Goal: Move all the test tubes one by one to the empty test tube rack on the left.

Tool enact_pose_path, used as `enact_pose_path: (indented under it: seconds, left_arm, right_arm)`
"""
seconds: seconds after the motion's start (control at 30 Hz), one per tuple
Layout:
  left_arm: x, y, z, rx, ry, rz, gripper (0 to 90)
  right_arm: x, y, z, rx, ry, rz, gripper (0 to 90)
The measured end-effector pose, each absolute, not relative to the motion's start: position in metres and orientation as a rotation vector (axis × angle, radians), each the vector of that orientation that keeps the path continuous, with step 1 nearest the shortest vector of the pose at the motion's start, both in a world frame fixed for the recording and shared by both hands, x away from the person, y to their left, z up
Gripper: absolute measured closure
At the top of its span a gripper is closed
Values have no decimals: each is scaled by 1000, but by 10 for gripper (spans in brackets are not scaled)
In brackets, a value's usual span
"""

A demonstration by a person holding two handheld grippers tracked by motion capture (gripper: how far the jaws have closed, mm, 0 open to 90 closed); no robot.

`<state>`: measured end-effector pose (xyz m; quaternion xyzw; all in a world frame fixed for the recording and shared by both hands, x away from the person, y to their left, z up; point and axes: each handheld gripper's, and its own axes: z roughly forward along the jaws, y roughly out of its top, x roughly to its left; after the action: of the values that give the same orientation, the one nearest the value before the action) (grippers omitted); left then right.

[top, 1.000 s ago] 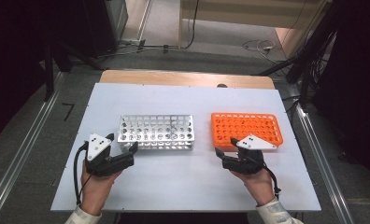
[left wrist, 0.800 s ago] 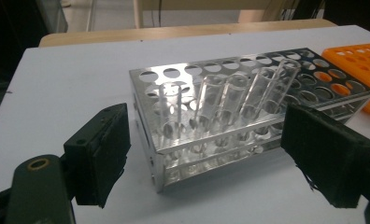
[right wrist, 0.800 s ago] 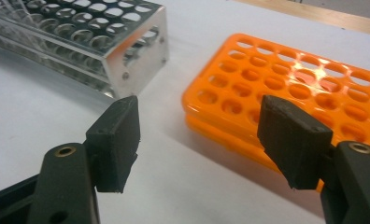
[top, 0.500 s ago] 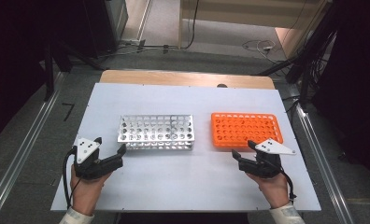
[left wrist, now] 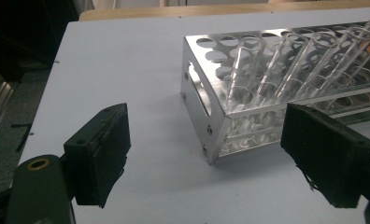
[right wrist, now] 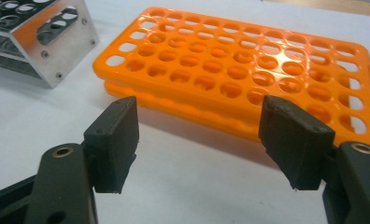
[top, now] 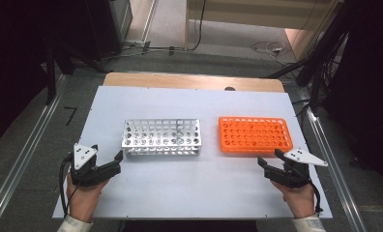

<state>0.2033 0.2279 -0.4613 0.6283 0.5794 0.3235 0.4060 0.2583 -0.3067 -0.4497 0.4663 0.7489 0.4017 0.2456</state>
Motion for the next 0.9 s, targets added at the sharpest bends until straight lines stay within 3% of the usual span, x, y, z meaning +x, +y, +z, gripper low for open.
enact_pose_path:
  seconds: [0.9]
  left_arm:
    - [212,248,-483,1621,1563,822,158]
  right_arm:
    - [263,-391,-486,1525,1916,916,258]
